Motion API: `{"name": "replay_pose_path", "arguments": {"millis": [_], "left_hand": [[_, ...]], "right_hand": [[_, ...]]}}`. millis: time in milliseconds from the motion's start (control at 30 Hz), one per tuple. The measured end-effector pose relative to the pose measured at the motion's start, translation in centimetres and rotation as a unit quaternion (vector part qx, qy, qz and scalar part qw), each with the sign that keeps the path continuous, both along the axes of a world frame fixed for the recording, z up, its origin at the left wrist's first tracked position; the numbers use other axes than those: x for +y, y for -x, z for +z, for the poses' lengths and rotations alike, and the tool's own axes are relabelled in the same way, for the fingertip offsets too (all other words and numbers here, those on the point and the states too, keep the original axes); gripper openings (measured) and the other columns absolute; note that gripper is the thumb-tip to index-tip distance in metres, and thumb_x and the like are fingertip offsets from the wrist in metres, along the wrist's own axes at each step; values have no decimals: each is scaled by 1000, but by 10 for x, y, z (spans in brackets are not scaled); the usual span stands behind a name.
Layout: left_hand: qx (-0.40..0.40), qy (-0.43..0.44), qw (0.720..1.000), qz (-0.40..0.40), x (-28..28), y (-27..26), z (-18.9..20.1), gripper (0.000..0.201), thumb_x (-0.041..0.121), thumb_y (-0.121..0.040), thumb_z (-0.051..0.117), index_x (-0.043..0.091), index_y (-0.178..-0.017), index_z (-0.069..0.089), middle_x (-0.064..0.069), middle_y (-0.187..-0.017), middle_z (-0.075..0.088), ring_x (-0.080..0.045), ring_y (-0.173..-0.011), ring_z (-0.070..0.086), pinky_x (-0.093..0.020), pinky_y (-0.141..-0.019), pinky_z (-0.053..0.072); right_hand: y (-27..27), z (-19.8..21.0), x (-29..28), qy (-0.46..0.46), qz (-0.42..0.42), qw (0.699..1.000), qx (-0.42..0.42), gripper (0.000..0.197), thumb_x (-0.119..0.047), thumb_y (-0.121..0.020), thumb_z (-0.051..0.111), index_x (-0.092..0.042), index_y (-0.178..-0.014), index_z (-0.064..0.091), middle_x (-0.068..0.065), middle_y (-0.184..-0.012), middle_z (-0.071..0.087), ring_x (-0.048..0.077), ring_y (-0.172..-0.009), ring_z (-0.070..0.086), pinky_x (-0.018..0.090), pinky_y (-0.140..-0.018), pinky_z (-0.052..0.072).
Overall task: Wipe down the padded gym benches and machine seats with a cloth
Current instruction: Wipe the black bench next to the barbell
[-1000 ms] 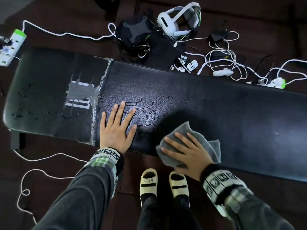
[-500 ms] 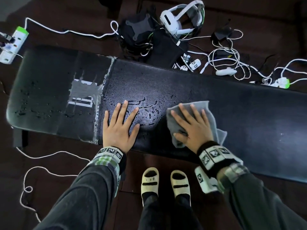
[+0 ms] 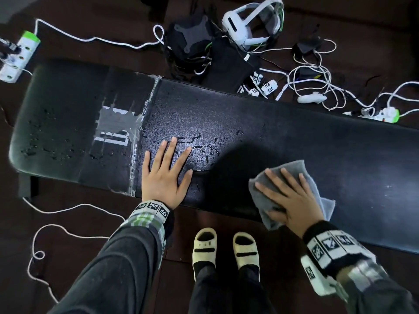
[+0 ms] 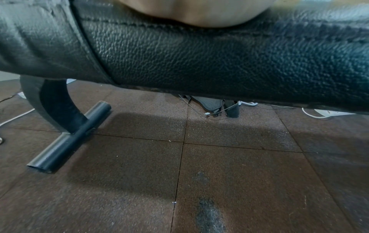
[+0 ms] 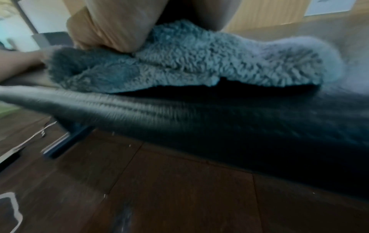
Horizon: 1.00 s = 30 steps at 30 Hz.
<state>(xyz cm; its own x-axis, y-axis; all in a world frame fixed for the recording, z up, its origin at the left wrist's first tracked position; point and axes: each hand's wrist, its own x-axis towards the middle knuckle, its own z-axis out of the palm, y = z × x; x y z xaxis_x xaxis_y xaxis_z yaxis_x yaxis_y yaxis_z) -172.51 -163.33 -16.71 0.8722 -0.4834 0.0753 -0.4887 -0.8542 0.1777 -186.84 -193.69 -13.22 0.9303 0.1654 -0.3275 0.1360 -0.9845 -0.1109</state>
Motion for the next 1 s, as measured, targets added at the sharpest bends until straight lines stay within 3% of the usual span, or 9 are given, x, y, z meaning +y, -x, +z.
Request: {"name": "replay_pose_path", "arguments": {"millis": [100,167,367,500,600,733,800,900,1000], "left_hand": [[-1,0,1000,2,0,1,0,54,48,-97,39,35,-150,38,-3,-161,26,-25,-148,27,-52,-119,14],[0,-1,1000,2,0,1,0,54,48,-97,38,35,-150,37,-3,-162,25,-25,-148,27,-51,-119,14],[12,2,1000,2,0,0,1,54,49,-97,37,37,-149,36,-1,-162,26,-23,-147,28,-52,-118,16],[12,16,1000,9,-1,-6,5,49,46,-96,40,36,-144,45,-1,-158,35,-23,-142,36,-51,-115,20],[8,23,999,26,-4,-19,8,47,42,-96,41,32,-141,49,-3,-153,41,-25,-136,42,-52,-113,23],[38,0,998,58,-5,-30,6,53,45,-97,35,35,-149,38,-4,-162,26,-25,-149,24,-51,-119,9],[43,-14,997,60,-6,-29,5,54,46,-97,33,36,-150,34,-4,-163,22,-25,-150,20,-52,-120,8],[51,-22,996,63,-5,-28,5,56,47,-96,34,37,-151,32,-3,-163,21,-25,-150,19,-53,-121,9],[54,-28,996,66,-5,-29,5,57,49,-95,33,38,-151,31,-2,-163,21,-24,-150,20,-52,-121,9]], "right_hand": [[-39,2,12,-5,-80,997,7,72,-61,-77,35,-45,-145,14,-5,-153,24,28,-138,16,50,-108,5],[-62,2,33,-8,-84,996,2,71,-62,-76,35,-43,-143,21,-4,-152,28,29,-137,16,50,-107,5],[-57,-5,86,-34,63,997,-11,70,-67,-73,36,-42,-138,31,-5,-148,37,30,-135,26,54,-107,16],[-11,-6,66,-25,106,994,6,75,-64,-74,44,-46,-143,21,-7,-153,23,28,-139,22,55,-108,17],[9,-1,39,-17,58,998,2,71,-60,-80,38,-43,-145,17,-5,-152,24,28,-138,25,54,-109,16],[0,5,6,-3,-78,996,34,61,-64,-90,16,-44,-147,6,-2,-153,21,32,-136,24,54,-108,18],[-18,8,-4,0,-141,988,59,60,-67,-89,6,-46,-145,2,-2,-155,16,33,-137,20,57,-107,23],[-57,11,-9,-12,-192,979,62,66,-69,-83,14,-48,-143,-2,-6,-157,5,34,-142,10,57,-111,12],[-102,11,0,0,-213,976,36,72,-69,-74,6,-46,-141,-4,-7,-157,0,32,-143,1,54,-112,3]]}}
